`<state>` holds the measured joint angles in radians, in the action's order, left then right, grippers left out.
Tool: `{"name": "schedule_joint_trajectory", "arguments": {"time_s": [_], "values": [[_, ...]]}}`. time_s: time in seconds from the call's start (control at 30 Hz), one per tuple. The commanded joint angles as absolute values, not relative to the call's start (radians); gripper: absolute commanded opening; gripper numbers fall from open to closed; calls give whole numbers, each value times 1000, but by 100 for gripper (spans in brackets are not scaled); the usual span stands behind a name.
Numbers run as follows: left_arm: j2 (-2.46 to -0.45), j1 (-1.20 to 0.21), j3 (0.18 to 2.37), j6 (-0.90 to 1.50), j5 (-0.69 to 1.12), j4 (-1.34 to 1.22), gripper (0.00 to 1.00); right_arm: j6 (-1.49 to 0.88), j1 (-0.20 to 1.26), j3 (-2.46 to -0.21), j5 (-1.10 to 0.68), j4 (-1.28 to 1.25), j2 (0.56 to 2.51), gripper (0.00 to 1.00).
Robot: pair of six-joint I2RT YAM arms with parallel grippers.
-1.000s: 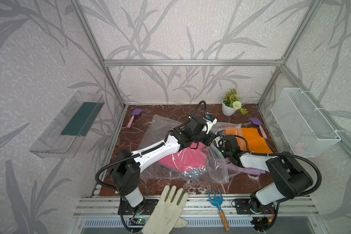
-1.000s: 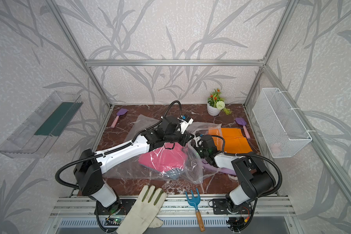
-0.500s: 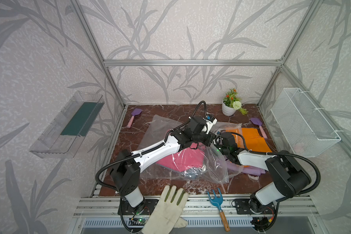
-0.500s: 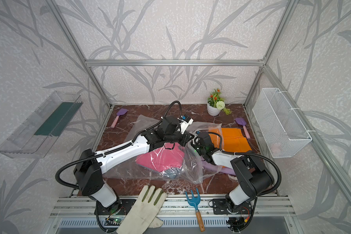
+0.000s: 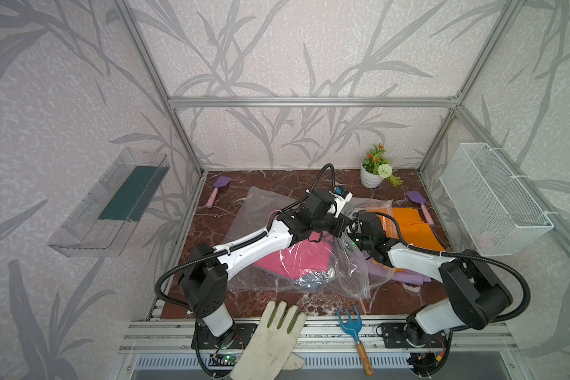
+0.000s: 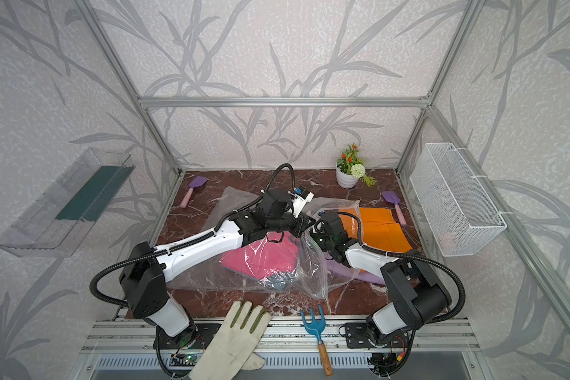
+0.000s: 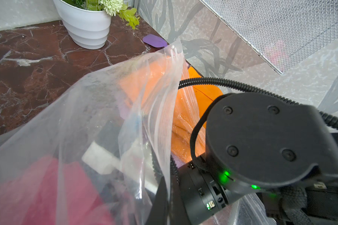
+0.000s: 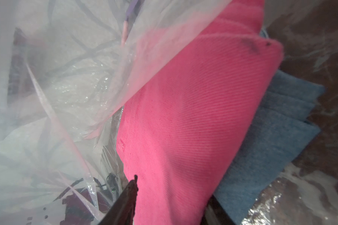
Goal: Take the trousers out of the vacuum bag
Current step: Take out the trousers from the vacuum bag.
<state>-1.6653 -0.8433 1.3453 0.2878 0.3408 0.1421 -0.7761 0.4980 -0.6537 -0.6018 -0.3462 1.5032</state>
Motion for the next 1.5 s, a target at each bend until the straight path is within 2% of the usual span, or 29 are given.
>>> {"name": "schedule_joint_trajectory", "arguments": {"time_s": [0.0,0.67,0.73,0.93,1.1,1.23,1.47], "values": [[-1674,-844,1333,274,341,133,0,-762,508,-680,-622,-390,1511,49],[-1664,-842,1320,279,333,128,0,-905,552,-673,-633,-718,1763,48],[-1663,-842,1319,279,334,128,0,-903,558,-685,-629,-718,1778,46],[-1655,-842,1307,279,323,124,0,-901,560,-681,-590,-733,1798,21],[-1651,-839,1297,281,314,116,0,-903,558,-660,-570,-770,1766,6],[-1647,-836,1289,285,310,110,0,-893,544,-640,-565,-753,1717,3],[-1647,-832,1289,290,292,108,0,-844,515,-602,-535,-612,1550,2]]}}
